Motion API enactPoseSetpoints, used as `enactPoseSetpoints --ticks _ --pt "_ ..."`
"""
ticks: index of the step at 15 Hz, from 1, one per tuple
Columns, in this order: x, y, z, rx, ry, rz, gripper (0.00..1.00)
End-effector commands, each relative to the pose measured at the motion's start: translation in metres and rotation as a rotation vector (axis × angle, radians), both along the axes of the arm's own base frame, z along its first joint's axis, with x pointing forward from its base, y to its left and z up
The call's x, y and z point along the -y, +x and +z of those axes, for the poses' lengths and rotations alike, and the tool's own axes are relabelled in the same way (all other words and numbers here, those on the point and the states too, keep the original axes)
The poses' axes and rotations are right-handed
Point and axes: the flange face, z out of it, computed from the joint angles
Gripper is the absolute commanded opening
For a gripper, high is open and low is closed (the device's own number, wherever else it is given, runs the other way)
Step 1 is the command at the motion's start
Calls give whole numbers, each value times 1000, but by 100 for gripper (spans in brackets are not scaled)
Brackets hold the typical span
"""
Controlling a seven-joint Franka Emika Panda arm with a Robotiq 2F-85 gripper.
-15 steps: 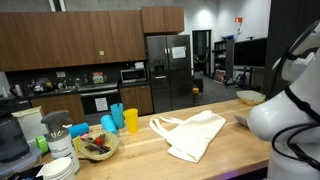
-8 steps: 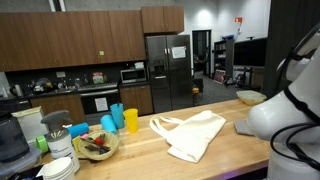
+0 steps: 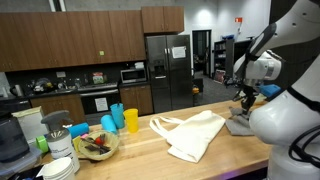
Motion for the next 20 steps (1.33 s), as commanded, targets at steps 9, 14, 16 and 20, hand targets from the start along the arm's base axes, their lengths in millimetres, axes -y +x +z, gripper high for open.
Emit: enactPoseSetpoints --ticks 9,14,16,20 --pt "-254 51 52 74 -318 479 1" --pt "-348 38 98 166 -418 647 1" --pt "-384 26 117 201 -459 712 1" --pt "-442 3 162 286 -509 795 1"
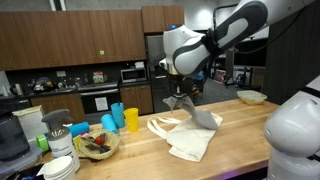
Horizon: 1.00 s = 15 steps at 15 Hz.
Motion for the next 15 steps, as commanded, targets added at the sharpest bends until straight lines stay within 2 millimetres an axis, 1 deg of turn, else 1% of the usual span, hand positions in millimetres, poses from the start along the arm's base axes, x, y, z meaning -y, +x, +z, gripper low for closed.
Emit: enactPoseSetpoints --ticks 1,4,7,10,12,14,15 --pt "-43 -19 43 74 -31 58 1" --pt "-84 -39 71 129 -41 115 1" --pt "-128 -66 96 186 -50 174 1" --pt "-174 -97 115 235 -75 241 1" --pt "-200 -114 126 255 -70 285 1" --pt "-211 -116 131 273 -54 290 1" --pt "-210 -111 129 274 -52 277 1"
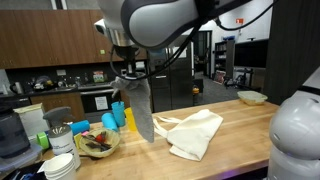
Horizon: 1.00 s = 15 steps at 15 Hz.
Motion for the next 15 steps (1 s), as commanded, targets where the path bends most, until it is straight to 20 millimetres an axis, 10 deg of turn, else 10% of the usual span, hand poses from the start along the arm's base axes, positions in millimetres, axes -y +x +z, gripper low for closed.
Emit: enactPoseSetpoints --ticks 1,8,15 --pt "-3 22 1 -3 6 -46 1" --pt "123 121 -96 -257 79 -367 1" --pt "285 163 -230 -551 219 -740 1"
